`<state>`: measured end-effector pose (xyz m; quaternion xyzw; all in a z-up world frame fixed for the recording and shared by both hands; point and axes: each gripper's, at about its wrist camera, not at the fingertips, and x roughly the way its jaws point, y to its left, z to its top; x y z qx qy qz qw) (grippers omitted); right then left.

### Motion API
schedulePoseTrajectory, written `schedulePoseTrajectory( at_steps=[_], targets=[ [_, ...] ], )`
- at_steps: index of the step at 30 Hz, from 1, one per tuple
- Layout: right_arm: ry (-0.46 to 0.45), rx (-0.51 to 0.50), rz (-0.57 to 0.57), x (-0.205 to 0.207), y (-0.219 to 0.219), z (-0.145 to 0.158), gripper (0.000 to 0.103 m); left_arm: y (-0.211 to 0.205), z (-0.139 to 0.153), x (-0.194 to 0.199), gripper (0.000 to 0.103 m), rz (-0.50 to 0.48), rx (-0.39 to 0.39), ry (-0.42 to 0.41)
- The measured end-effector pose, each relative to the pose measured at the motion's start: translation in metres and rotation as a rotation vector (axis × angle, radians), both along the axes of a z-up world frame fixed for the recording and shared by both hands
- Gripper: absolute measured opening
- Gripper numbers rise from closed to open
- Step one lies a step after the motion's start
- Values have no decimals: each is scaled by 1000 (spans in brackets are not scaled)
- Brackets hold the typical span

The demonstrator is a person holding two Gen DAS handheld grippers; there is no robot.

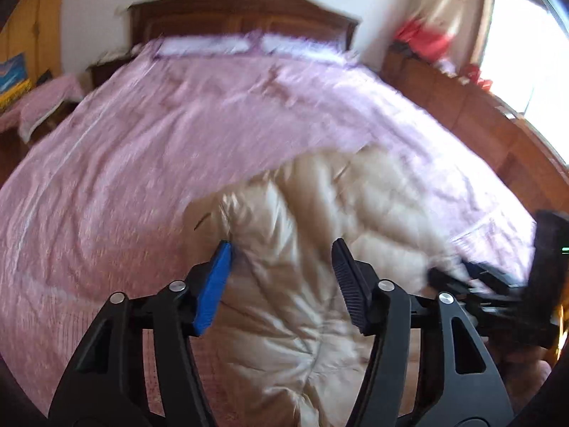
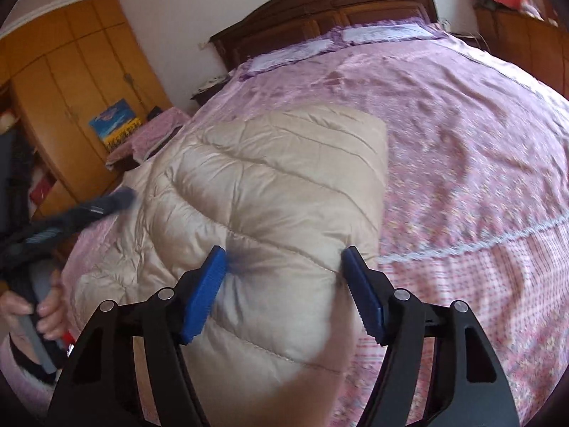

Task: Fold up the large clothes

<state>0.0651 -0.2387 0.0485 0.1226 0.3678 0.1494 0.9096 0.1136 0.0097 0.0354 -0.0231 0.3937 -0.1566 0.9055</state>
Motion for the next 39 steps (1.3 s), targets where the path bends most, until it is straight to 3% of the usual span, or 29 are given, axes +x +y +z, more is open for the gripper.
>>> schedulePoseTrajectory(
  at_steps=[4, 9, 13, 18, 21, 26, 33, 39],
  targets=[
    [-8, -32, 52, 6, 16, -2, 68, 28, -37, -6, 60, 87, -30, 84],
    [-32, -142, 80, 6, 41, -10, 69, 54, -66, -12, 65, 155, -133, 167],
    [-21, -142, 68, 8, 38, -11, 72, 46, -57, -21, 66, 154, -64, 139],
    [-21, -122, 35, -5, 31, 1, 87, 37, -30, -50, 93, 169, -1, 99],
    [-21, -133, 25, -19, 32, 9, 97, 34, -20, -68, 99, 181, 15, 87],
    [6, -153, -23, -45, 29, 14, 98, 29, -16, -90, 99, 206, 43, 127],
    [120, -143, -101, -77, 22, 4, 98, 18, -21, -118, 99, 214, 58, 169],
    [211, -153, -128, -91, 25, -11, 98, 2, -30, -130, 99, 195, 136, 194]
  ],
)
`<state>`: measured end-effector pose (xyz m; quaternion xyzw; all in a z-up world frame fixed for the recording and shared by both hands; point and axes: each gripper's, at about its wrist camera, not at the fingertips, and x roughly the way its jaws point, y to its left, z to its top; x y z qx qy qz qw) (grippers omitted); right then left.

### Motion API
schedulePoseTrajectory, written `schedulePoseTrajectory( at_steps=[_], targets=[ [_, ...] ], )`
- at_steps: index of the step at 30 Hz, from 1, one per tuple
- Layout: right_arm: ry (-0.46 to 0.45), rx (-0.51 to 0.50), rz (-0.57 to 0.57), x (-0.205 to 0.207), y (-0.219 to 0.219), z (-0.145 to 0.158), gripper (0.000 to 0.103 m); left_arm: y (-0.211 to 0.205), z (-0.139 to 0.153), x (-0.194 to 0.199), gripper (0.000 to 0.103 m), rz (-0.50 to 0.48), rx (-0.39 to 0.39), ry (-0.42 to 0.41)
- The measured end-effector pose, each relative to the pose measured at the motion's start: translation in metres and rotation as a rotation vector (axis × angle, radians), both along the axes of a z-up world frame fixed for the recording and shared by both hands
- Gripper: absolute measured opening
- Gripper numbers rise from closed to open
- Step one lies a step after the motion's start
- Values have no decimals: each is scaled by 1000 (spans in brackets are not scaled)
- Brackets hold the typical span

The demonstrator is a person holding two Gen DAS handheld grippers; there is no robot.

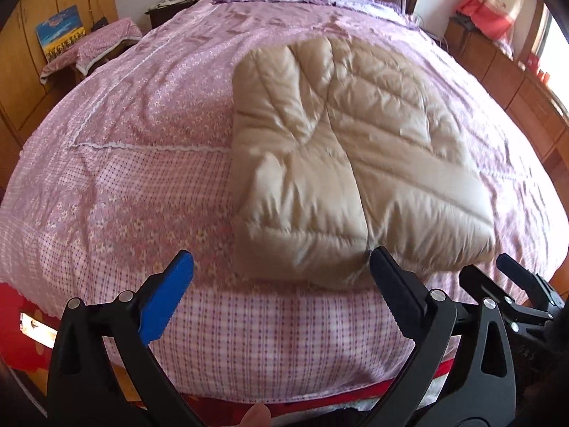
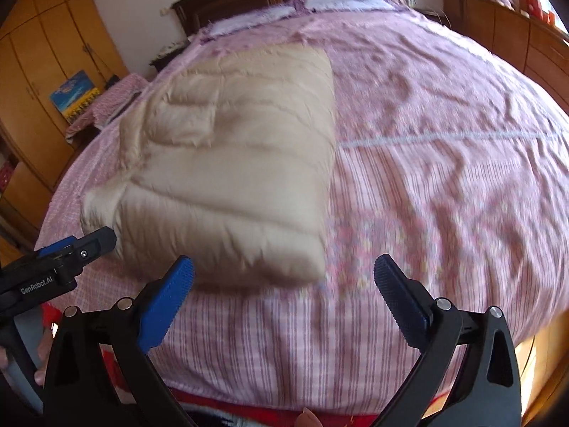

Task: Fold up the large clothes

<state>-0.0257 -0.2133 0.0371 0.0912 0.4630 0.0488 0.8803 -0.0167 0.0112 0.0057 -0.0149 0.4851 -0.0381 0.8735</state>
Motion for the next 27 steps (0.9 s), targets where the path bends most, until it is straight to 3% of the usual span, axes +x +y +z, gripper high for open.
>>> schedulePoseTrajectory(
  at_steps=[14, 27],
  targets=[
    [125, 21, -10, 1, 1, -35, 98, -15, -32, -2, 99, -28, 2, 128],
    [125, 18, -4, 2, 4, -36, 98, -16, -34, -3, 99, -20, 19, 121]
  ],
)
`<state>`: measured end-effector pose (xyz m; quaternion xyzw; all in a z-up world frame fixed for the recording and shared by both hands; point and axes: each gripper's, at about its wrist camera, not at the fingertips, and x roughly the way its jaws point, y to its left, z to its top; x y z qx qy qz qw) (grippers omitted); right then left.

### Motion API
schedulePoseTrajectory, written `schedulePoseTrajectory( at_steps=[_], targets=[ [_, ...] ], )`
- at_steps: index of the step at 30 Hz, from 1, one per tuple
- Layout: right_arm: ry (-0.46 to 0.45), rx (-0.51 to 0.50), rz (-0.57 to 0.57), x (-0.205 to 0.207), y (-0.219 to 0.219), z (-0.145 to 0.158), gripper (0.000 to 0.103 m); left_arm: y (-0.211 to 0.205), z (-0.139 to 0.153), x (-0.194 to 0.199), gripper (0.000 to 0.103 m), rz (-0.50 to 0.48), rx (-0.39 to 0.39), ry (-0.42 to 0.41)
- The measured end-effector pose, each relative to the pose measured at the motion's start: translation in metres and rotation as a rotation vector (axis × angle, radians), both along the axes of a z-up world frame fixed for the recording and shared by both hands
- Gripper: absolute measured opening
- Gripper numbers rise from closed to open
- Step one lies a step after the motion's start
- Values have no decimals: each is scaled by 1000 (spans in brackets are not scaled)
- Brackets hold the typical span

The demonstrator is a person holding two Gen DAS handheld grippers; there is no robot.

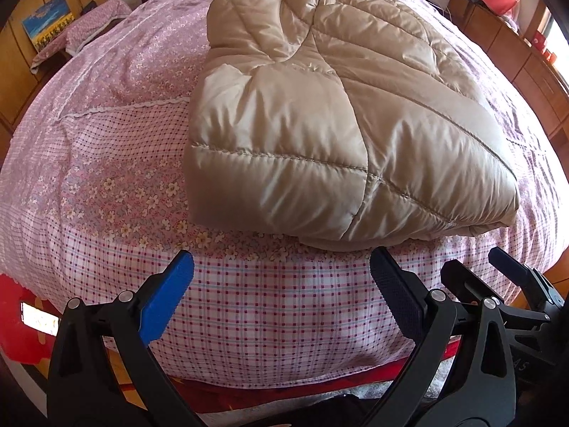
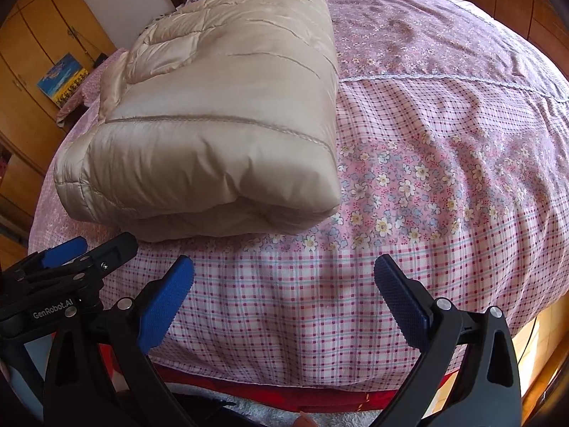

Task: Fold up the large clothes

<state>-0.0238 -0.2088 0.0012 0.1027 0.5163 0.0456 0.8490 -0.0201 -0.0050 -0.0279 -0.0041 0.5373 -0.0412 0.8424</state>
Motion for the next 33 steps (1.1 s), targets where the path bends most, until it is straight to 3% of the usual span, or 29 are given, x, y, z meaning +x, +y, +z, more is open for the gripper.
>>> schedulePoseTrajectory(
  at_steps=[33],
  targets=[
    [-4, -1, 1, -2, 0, 1, 98, 1, 6, -5, 99, 1, 4, -13]
  ],
)
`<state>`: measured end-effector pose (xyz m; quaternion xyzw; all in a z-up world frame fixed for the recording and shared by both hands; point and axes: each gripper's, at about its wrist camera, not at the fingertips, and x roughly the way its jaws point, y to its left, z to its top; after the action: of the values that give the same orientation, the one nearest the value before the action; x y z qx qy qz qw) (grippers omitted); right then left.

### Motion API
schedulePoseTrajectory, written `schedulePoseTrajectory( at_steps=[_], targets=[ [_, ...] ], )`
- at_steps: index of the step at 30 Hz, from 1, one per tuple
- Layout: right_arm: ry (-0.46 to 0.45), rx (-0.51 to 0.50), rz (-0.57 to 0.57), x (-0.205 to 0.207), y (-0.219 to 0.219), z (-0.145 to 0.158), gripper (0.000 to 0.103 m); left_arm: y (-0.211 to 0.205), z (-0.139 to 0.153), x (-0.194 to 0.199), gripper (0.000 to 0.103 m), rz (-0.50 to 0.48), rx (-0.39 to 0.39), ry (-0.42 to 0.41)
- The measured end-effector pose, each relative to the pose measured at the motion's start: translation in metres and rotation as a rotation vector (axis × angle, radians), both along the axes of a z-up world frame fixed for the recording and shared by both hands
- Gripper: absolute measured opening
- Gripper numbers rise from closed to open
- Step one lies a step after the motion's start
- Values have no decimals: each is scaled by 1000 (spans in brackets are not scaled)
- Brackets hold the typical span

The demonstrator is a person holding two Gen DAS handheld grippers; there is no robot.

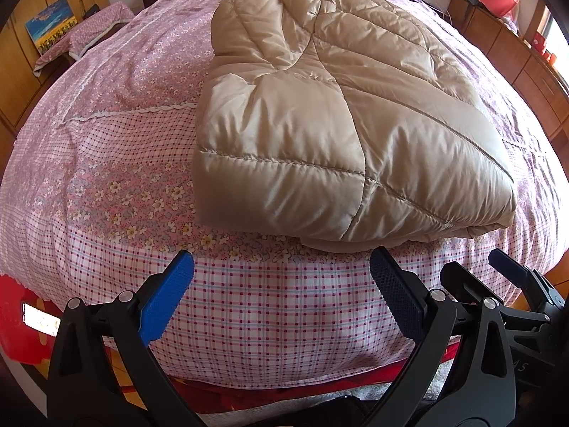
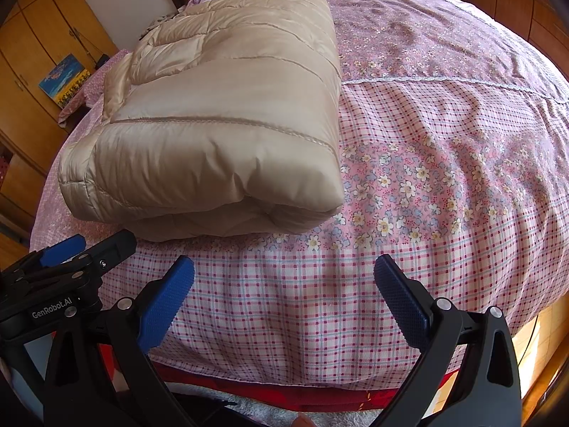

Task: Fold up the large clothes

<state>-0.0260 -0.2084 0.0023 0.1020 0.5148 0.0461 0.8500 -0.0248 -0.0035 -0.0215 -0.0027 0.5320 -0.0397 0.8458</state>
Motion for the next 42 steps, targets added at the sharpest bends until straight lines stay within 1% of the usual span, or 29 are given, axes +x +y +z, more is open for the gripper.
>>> schedulePoseTrajectory(
  at_steps=[42],
  targets=[
    [5, 4, -2, 0, 0, -1, 98, 1, 0, 2, 99, -3, 8, 8]
  ],
)
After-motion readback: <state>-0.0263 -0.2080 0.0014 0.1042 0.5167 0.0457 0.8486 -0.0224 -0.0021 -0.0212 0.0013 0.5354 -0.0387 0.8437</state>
